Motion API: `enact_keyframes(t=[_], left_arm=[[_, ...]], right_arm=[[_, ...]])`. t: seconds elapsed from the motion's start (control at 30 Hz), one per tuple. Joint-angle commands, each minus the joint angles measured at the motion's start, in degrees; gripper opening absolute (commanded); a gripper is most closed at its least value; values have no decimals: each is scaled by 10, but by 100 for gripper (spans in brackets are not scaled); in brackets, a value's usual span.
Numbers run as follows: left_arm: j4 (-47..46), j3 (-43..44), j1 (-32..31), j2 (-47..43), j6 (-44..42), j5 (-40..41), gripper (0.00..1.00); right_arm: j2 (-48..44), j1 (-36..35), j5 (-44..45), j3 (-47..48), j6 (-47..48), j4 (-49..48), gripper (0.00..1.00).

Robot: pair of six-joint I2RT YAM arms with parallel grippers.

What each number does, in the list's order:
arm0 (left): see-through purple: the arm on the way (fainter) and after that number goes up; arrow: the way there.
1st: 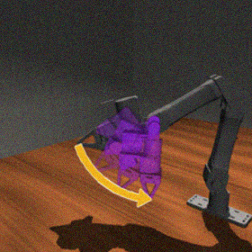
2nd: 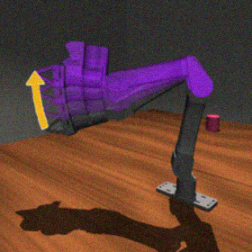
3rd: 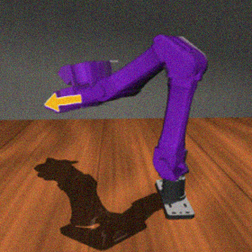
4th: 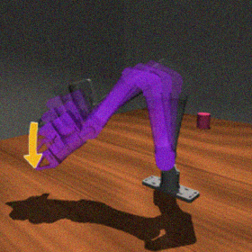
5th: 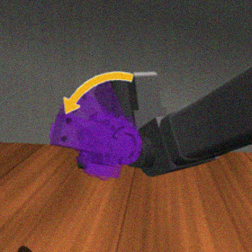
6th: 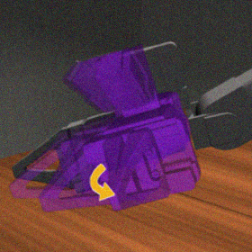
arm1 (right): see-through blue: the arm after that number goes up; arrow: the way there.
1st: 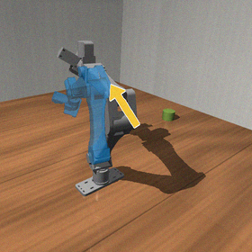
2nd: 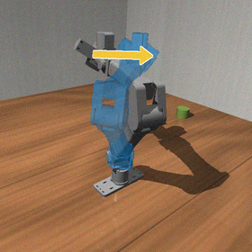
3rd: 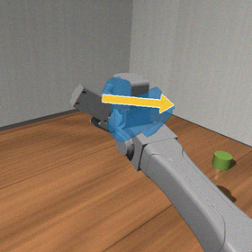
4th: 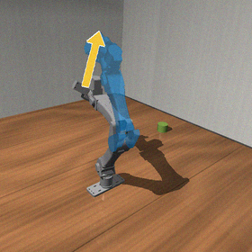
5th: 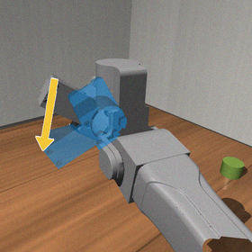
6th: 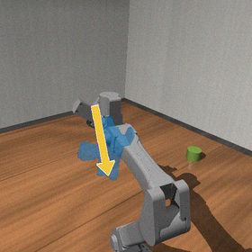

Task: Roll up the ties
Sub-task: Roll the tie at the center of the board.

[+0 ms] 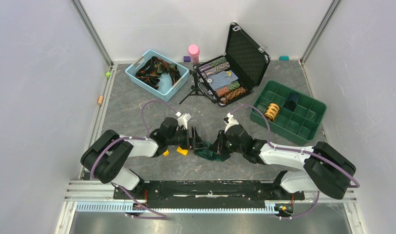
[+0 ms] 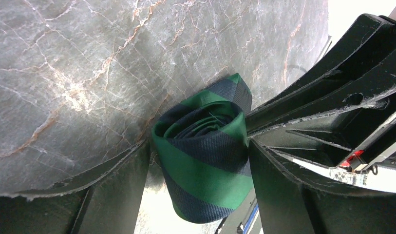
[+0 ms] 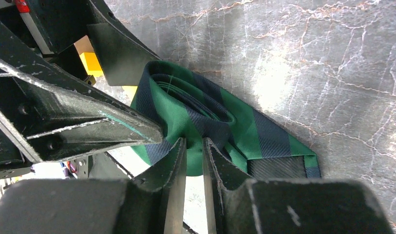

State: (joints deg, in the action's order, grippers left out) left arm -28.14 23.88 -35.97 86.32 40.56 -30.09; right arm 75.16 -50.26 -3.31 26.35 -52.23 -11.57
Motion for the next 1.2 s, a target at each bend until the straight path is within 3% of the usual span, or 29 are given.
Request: enact_keyframes(t=[0.0,0.23,0.43,0.93,1.17], left_arm=[[57,3,-1,-16,35,14,83],[114,4,-1,-67,59,67,92],[129,4,-2,-72,73,64,95],[81,-6,-35,-56,117,57,96],[72,-5,-48,-40,120,79,88]], right_arm=[[-6,-3,15,-9,12,0,23],[-6,-3,13,-11,12,-3,23],[-5,-4,12,-12,12,-6,23],[-6,-3,13,-17,10,-9,23],[-8,-4,13,-18,10,-9,23]])
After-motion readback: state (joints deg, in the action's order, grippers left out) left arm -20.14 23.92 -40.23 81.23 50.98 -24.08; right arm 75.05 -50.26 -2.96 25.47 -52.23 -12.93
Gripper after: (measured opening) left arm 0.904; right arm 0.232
